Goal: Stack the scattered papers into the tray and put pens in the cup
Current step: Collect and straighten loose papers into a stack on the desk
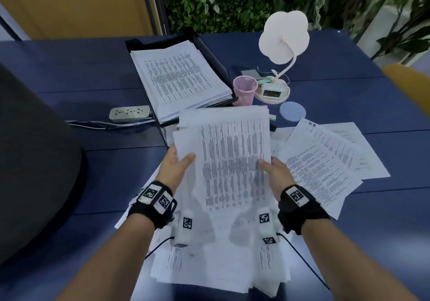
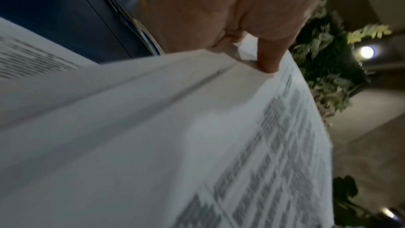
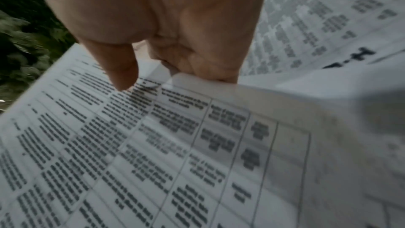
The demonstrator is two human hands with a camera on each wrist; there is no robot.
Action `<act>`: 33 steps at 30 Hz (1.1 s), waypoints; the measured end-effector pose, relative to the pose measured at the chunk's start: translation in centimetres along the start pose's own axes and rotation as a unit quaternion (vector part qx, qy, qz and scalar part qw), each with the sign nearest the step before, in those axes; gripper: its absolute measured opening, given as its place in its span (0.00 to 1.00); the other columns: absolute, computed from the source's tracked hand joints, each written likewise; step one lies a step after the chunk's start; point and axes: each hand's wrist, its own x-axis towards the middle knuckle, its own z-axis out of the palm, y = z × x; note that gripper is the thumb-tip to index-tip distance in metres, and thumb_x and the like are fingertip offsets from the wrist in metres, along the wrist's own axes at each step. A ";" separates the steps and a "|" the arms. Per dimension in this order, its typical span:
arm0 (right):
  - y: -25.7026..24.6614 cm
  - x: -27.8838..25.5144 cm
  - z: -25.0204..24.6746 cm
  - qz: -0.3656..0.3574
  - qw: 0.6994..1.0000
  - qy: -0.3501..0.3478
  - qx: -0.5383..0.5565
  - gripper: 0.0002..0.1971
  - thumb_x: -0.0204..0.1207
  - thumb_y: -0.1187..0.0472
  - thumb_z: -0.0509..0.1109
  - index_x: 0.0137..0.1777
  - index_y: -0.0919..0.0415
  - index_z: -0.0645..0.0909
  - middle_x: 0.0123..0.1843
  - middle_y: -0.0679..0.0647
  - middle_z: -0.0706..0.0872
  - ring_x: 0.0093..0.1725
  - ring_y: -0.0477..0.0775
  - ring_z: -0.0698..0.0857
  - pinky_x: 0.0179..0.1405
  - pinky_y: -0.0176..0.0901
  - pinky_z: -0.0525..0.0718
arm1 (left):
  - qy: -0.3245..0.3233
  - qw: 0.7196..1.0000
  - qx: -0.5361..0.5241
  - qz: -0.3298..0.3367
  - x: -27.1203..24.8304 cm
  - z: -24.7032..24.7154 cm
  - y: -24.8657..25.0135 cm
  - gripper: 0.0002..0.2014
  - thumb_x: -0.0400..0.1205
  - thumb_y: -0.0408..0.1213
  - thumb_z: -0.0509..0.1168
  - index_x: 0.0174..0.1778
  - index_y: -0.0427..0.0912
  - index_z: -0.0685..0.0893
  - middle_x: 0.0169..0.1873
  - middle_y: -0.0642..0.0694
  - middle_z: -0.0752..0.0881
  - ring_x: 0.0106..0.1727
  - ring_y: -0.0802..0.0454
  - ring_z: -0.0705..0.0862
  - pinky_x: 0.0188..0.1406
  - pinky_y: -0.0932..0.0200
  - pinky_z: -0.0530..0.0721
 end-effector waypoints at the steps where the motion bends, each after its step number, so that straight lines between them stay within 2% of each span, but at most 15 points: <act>1: -0.8 -0.4 0.3 -0.010 0.999 -0.032 0.013 0.13 0.82 0.61 0.64 0.65 0.59 0.75 0.57 0.48 0.82 0.57 0.50 0.80 0.61 0.44 0.71 | 0.010 1.000 -0.021 0.009 0.0 0.3 0.9 0.19 0.82 0.31 0.65 0.67 0.47 0.72 0.60 0.54 0.83 0.59 0.64 0.82 0.68 0.56 0.75; 3: -1.8 -0.6 0.7 -0.044 0.998 -0.053 0.001 0.10 0.82 0.64 0.64 0.62 0.57 0.76 0.57 0.47 0.85 0.57 0.48 0.83 0.62 0.45 0.75 | 0.019 0.999 -0.017 0.033 0.1 0.7 1.9 0.21 0.81 0.34 0.67 0.68 0.48 0.71 0.62 0.54 0.82 0.63 0.59 0.81 0.69 0.56 0.74; 7: -3.9 0.1 0.6 -0.078 0.997 -0.015 0.012 0.13 0.77 0.63 0.70 0.61 0.59 0.79 0.59 0.54 0.87 0.57 0.54 0.86 0.63 0.51 0.80 | 0.064 0.994 0.053 0.070 0.9 0.6 4.1 0.24 0.78 0.32 0.70 0.69 0.43 0.72 0.62 0.51 0.83 0.62 0.55 0.82 0.67 0.57 0.77; 10: -4.8 0.7 0.1 -0.071 0.997 -0.013 0.007 0.11 0.77 0.64 0.70 0.59 0.60 0.80 0.52 0.54 0.88 0.48 0.53 0.87 0.49 0.44 0.84 | 0.072 0.988 0.139 -0.007 2.1 -0.2 4.7 0.25 0.73 0.41 0.76 0.64 0.42 0.76 0.58 0.48 0.85 0.56 0.49 0.85 0.60 0.48 0.83; 12: -4.6 0.9 0.2 -0.053 0.998 -0.018 -0.025 0.10 0.76 0.67 0.71 0.57 0.61 0.81 0.49 0.56 0.89 0.45 0.55 0.88 0.45 0.47 0.87 | 0.063 0.976 0.203 -0.055 2.0 -0.1 4.4 0.25 0.74 0.42 0.75 0.63 0.38 0.76 0.56 0.48 0.84 0.54 0.48 0.84 0.56 0.52 0.84; 14: -3.8 1.1 0.1 -0.047 0.994 -0.009 -0.101 0.10 0.74 0.66 0.73 0.55 0.63 0.82 0.53 0.60 0.88 0.49 0.60 0.87 0.51 0.50 0.86 | 0.075 0.968 0.237 -0.043 1.4 0.4 3.8 0.23 0.75 0.39 0.74 0.63 0.38 0.76 0.54 0.46 0.83 0.52 0.49 0.82 0.52 0.55 0.82; 17: -3.2 0.5 -0.3 -0.039 0.996 -0.003 -0.084 0.10 0.75 0.67 0.71 0.56 0.63 0.80 0.56 0.60 0.86 0.49 0.59 0.84 0.40 0.42 0.79 | 0.060 0.981 0.182 -0.010 1.0 0.3 2.7 0.23 0.74 0.39 0.75 0.64 0.41 0.78 0.57 0.49 0.86 0.55 0.51 0.85 0.59 0.52 0.83; 19: -3.1 -0.2 -0.9 -0.020 0.999 -0.027 -0.029 0.13 0.78 0.66 0.69 0.61 0.62 0.77 0.61 0.53 0.83 0.56 0.55 0.82 0.52 0.44 0.78 | 0.008 0.995 0.098 -0.033 0.6 -0.1 2.5 0.24 0.73 0.37 0.76 0.65 0.43 0.78 0.58 0.47 0.87 0.57 0.50 0.86 0.62 0.47 0.83; 21: -2.3 -0.5 -1.5 0.001 0.998 -0.050 -0.038 0.17 0.79 0.63 0.69 0.66 0.60 0.73 0.63 0.46 0.76 0.61 0.49 0.76 0.63 0.45 0.72 | -0.051 0.995 0.052 -0.068 0.3 -0.3 2.2 0.24 0.75 0.32 0.74 0.66 0.43 0.77 0.59 0.44 0.86 0.57 0.48 0.86 0.57 0.52 0.85; 23: -0.5 0.2 -1.6 0.035 0.992 -0.057 -0.103 0.19 0.77 0.62 0.71 0.67 0.62 0.76 0.65 0.50 0.80 0.62 0.52 0.79 0.68 0.49 0.75 | -0.073 0.983 0.146 -0.086 -0.2 0.1 1.5 0.22 0.76 0.32 0.73 0.65 0.46 0.76 0.57 0.47 0.86 0.51 0.50 0.85 0.40 0.62 0.84; 24: 0.5 0.4 -1.4 0.038 0.986 -0.057 -0.151 0.19 0.75 0.62 0.73 0.66 0.63 0.79 0.63 0.55 0.84 0.61 0.57 0.82 0.67 0.52 0.78 | -0.070 0.970 0.212 -0.098 -0.5 0.4 0.8 0.21 0.77 0.34 0.73 0.65 0.47 0.76 0.56 0.48 0.85 0.49 0.51 0.84 0.37 0.63 0.82; 26: 3.5 1.5 -1.2 0.064 0.971 -0.046 -0.228 0.22 0.73 0.60 0.74 0.66 0.66 0.79 0.64 0.60 0.84 0.62 0.61 0.83 0.66 0.55 0.80 | -0.064 0.947 0.287 -0.130 -1.0 0.9 -0.9 0.23 0.77 0.36 0.73 0.67 0.44 0.76 0.58 0.47 0.84 0.53 0.49 0.84 0.46 0.59 0.83; 28: 5.1 1.6 -0.9 0.078 0.960 -0.062 -0.260 0.28 0.74 0.57 0.74 0.71 0.67 0.74 0.70 0.62 0.79 0.66 0.62 0.80 0.69 0.57 0.78 | -0.051 0.940 0.309 -0.135 -1.5 1.4 -2.5 0.23 0.77 0.35 0.72 0.68 0.40 0.77 0.62 0.44 0.84 0.58 0.46 0.84 0.54 0.57 0.82; 30: 4.6 0.5 -0.6 0.076 0.963 -0.045 -0.255 0.28 0.77 0.60 0.70 0.74 0.69 0.69 0.73 0.64 0.75 0.69 0.64 0.77 0.71 0.55 0.75 | -0.034 0.944 0.311 -0.109 -2.0 1.8 -3.1 0.21 0.79 0.34 0.70 0.68 0.38 0.77 0.62 0.42 0.84 0.56 0.47 0.83 0.53 0.58 0.81; 33: 3.1 -0.3 -1.0 0.042 0.974 -0.017 -0.220 0.27 0.80 0.62 0.66 0.76 0.70 0.64 0.75 0.62 0.72 0.74 0.63 0.72 0.75 0.54 0.70 | -0.011 0.972 0.223 -0.070 -2.2 2.2 -2.3 0.19 0.81 0.34 0.68 0.68 0.39 0.78 0.59 0.44 0.85 0.53 0.52 0.83 0.50 0.61 0.79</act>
